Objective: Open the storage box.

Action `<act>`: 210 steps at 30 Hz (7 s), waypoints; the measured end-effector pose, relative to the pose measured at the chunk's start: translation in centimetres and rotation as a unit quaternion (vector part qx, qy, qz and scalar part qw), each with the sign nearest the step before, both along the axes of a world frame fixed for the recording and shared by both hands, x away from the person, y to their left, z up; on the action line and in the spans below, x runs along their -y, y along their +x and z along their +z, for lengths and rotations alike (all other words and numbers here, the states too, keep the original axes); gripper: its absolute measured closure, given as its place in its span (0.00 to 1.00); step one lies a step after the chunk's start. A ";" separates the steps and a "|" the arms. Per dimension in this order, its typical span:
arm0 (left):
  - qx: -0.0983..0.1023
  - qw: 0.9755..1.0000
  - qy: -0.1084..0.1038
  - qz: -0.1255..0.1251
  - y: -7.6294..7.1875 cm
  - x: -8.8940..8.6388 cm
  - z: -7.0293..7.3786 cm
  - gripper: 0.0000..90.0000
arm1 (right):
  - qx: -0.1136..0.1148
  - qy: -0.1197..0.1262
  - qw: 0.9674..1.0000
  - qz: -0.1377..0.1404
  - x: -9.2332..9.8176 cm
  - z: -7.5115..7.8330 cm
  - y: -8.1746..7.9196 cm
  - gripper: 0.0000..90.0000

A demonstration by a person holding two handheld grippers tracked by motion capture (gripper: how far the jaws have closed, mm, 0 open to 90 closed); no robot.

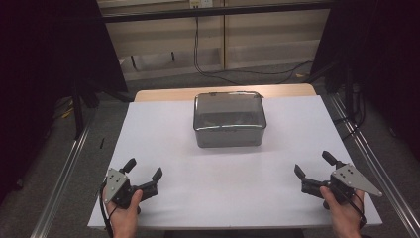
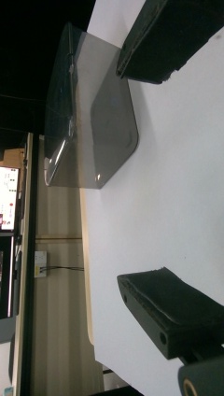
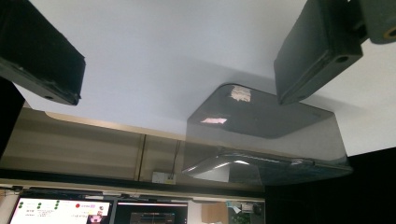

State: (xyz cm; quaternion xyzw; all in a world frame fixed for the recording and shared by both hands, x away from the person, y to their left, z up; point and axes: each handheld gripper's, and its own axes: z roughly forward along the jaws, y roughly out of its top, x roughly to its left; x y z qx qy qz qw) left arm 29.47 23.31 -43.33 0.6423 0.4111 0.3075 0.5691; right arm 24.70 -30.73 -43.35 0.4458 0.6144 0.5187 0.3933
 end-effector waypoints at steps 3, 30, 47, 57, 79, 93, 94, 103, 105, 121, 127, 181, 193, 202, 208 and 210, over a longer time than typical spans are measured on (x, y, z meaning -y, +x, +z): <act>0.001 1.000 0.004 -0.003 -0.1 0.1 0.1 0.03 | -0.001 0.000 1.000 0.002 0.0 0.0 0.0 0.02; 0.002 1.000 -0.011 -0.006 -0.4 0.1 0.3 0.04 | -0.006 -0.003 0.997 0.071 -2.3 0.2 0.1 0.00; -0.001 1.000 -0.008 -0.007 -0.4 0.4 0.1 0.04 | -0.008 -0.003 0.996 0.094 -4.4 0.3 1.5 0.00; -0.004 1.000 -0.002 -0.005 -0.1 0.5 0.1 0.04 | -0.013 0.005 0.993 0.116 -5.7 0.5 2.6 0.00; -0.012 1.000 -0.006 -0.008 0.0 0.3 0.0 0.04 | -0.016 0.012 0.988 0.150 -8.5 1.3 5.2 0.00; -0.013 1.000 -0.017 -0.013 -0.2 0.0 0.1 0.04 | -0.004 0.010 0.987 0.163 -10.2 2.3 7.6 0.04; -0.019 0.999 -0.023 -0.015 -0.2 0.0 0.1 0.04 | -0.001 0.006 0.987 0.163 -10.3 2.5 7.8 0.04; -0.016 1.000 -0.009 -0.010 -0.1 -0.2 0.1 0.04 | 0.008 -0.008 0.987 0.160 -10.9 4.1 9.6 0.07; -0.014 1.000 -0.010 -0.012 -0.1 -0.1 0.1 0.04 | 0.012 -0.012 0.987 0.160 -11.1 4.0 9.6 0.08; -0.007 1.000 0.006 -0.009 -0.1 -0.3 0.1 0.04 | 0.042 -0.154 0.976 0.146 -12.8 2.7 11.6 0.06; -0.007 1.000 0.007 -0.009 -0.1 -0.3 0.1 0.04 | 0.060 -0.216 0.965 0.135 -13.2 2.9 11.9 0.13; -0.014 1.000 0.015 -0.014 -0.1 -0.1 0.0 0.04 | 0.140 -0.567 0.802 0.125 -17.0 0.1 12.2 0.72; -0.013 1.000 0.016 -0.016 0.0 -0.1 0.0 0.04 | 0.155 -0.584 0.787 0.128 -18.0 0.0 12.1 0.77; -0.010 0.999 0.020 -0.025 0.0 0.0 0.0 0.04 | 0.158 -0.581 0.788 0.129 -18.3 0.3 12.1 0.85; -0.011 0.999 0.023 -0.026 0.1 -0.1 0.0 0.03 | 0.160 -0.586 0.784 0.128 -18.3 0.3 12.0 0.86; -0.011 0.999 0.022 -0.030 0.1 -0.1 0.0 0.03 | 0.163 -0.585 0.784 0.131 -18.3 0.4 12.1 0.86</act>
